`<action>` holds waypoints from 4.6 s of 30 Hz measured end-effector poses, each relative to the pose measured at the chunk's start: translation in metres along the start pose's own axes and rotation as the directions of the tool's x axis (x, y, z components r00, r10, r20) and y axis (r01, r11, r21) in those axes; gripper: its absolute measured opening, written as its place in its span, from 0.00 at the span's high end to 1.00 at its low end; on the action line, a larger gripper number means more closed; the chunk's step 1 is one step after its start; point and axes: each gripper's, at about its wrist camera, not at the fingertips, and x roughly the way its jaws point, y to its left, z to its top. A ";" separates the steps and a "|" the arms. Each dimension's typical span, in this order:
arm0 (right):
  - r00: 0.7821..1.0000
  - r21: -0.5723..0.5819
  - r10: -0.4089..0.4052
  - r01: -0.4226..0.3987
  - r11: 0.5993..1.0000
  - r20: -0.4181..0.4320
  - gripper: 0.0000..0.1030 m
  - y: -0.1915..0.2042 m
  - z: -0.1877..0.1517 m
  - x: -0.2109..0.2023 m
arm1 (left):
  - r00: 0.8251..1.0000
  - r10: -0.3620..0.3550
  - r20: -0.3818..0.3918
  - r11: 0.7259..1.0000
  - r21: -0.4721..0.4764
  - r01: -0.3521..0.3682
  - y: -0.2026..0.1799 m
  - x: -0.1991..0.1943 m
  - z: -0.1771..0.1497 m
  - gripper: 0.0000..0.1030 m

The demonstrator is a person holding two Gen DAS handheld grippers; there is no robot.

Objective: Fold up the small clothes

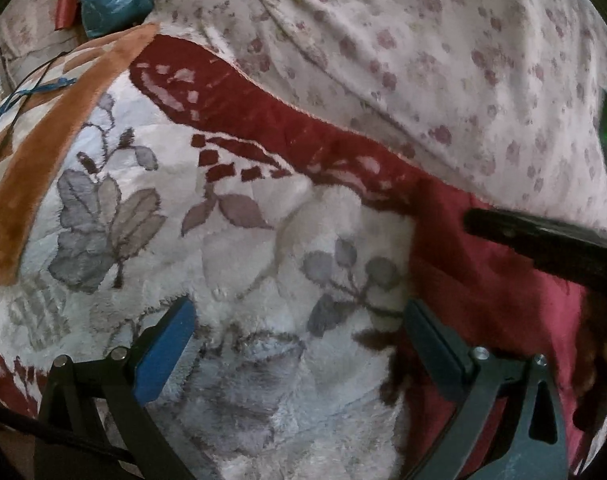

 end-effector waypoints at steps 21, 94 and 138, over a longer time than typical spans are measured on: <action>1.000 0.029 0.005 -0.006 1.000 0.024 0.93 0.007 0.045 0.023 | 0.997 0.064 0.044 0.995 -0.081 -0.060 0.017 -0.002 0.010 0.00; 0.916 0.495 -0.395 0.314 0.810 0.065 0.34 -0.172 -0.178 -0.202 | 0.978 -0.065 0.198 0.998 0.035 0.059 -0.030 -0.030 0.015 0.00; 0.999 0.016 0.025 -0.025 1.000 -0.029 0.89 0.019 -0.055 -0.086 | 0.969 -0.134 0.206 0.980 -0.120 0.161 0.004 -0.030 0.026 0.00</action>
